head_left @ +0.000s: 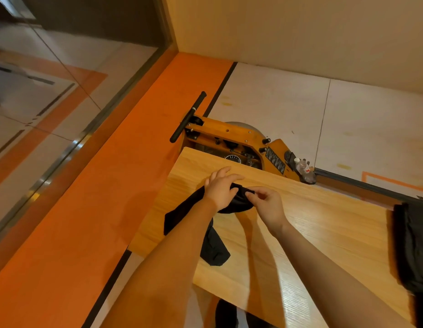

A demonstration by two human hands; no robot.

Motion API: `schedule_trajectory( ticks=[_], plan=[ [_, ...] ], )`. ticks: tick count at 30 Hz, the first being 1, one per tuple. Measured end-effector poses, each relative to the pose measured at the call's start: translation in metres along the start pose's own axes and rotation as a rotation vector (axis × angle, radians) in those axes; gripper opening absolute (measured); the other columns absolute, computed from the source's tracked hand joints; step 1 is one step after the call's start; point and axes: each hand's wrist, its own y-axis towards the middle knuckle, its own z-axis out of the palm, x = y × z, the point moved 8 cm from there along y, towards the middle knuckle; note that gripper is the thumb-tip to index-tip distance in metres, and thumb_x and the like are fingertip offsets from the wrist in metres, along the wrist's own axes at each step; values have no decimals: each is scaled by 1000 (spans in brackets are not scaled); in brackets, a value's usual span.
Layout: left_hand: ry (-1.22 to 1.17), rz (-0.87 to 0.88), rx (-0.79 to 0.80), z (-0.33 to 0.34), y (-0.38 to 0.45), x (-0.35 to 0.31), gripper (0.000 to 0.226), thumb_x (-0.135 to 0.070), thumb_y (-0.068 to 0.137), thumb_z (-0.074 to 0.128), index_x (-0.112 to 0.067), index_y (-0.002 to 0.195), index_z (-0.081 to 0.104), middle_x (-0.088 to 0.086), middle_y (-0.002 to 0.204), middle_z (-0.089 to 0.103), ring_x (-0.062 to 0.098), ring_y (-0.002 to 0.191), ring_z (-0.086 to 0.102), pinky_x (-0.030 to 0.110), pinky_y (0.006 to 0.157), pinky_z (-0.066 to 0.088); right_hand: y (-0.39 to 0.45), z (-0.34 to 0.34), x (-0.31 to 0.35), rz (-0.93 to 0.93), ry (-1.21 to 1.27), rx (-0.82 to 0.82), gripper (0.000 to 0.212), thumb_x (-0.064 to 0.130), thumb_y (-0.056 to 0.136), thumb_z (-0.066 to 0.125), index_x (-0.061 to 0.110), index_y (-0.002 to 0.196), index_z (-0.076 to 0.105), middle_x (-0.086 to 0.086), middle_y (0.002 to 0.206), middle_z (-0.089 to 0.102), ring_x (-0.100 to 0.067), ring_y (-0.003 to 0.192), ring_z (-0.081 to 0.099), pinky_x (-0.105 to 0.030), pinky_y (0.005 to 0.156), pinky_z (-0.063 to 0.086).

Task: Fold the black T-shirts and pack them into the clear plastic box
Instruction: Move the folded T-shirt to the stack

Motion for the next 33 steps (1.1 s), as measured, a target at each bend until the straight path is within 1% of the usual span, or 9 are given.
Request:
schedule_trajectory(
  ticks=[6, 9, 12, 15, 19, 23, 27, 30, 33],
  plan=[
    [-13, 98, 238, 14, 15, -28, 42, -23, 95, 55, -45, 131, 51, -7, 159, 16, 21, 145, 10, 46, 114, 13, 5, -33, 10, 28, -5, -27, 25, 0, 88, 64, 21, 81, 76, -7, 87, 73, -22, 88, 65, -34, 83, 50],
    [40, 134, 312, 21, 26, -45, 25, -29, 94, 57, -33, 118, 63, -4, 155, 30, 24, 142, 20, 48, 110, 19, 6, -50, 14, 35, 1, -53, 20, 1, 88, 65, 17, 81, 75, -5, 82, 71, -18, 84, 61, -30, 79, 48],
    [-42, 157, 287, 18, 31, -59, 11, -35, 90, 60, -26, 93, 67, 2, 117, 64, 24, 113, 56, 49, 100, 42, 8, -66, 21, 9, -14, -85, 12, 9, 90, 66, 11, 83, 75, -7, 80, 68, -14, 80, 60, -28, 76, 47],
    [-187, 125, 254, 6, 32, -64, 15, -31, 90, 62, -20, 90, 72, 2, 89, 68, 18, 86, 64, 47, 84, 54, 8, -83, 28, -1, 18, -141, 13, 11, 92, 64, 12, 85, 75, -4, 80, 69, -7, 76, 62, -25, 75, 49],
    [-232, 131, 196, -12, 34, -72, 15, -26, 90, 65, -13, 90, 72, 6, 85, 68, 18, 83, 65, 41, 82, 53, 11, -94, 38, -22, 16, -159, 14, 12, 93, 63, 14, 90, 76, -1, 83, 72, -11, 84, 66, -25, 75, 52],
    [-273, 126, 181, -29, 28, -84, 5, -20, 85, 72, -17, 80, 73, -3, 75, 66, 8, 75, 63, 22, 68, 45, 11, -98, 51, -32, 43, -156, 13, 12, 93, 63, 13, 91, 76, -1, 84, 73, -13, 87, 66, -29, 83, 52],
    [-321, 117, 198, -41, 21, -90, 14, -19, 81, 76, -20, 69, 69, -7, 65, 61, 6, 67, 60, 22, 66, 44, 8, -102, 72, -46, 66, -134, 15, 7, 92, 63, 17, 87, 74, 0, 85, 71, -7, 85, 64, -17, 77, 50],
    [-359, 112, 204, -50, 16, -93, 17, -21, 83, 74, -26, 68, 69, -10, 64, 61, 4, 67, 60, 24, 69, 45, 8, -107, 79, -33, 68, -124, 13, 7, 92, 63, 14, 91, 74, -5, 92, 70, -16, 93, 64, -28, 84, 54],
    [-351, 89, 218, -57, 11, -90, 7, -25, 85, 72, -21, 80, 74, -2, 79, 69, 12, 80, 65, 30, 75, 51, 10, -116, 85, 0, 104, -153, 11, 8, 94, 61, 12, 95, 71, -8, 96, 67, -22, 97, 64, -35, 86, 56]
  ],
)
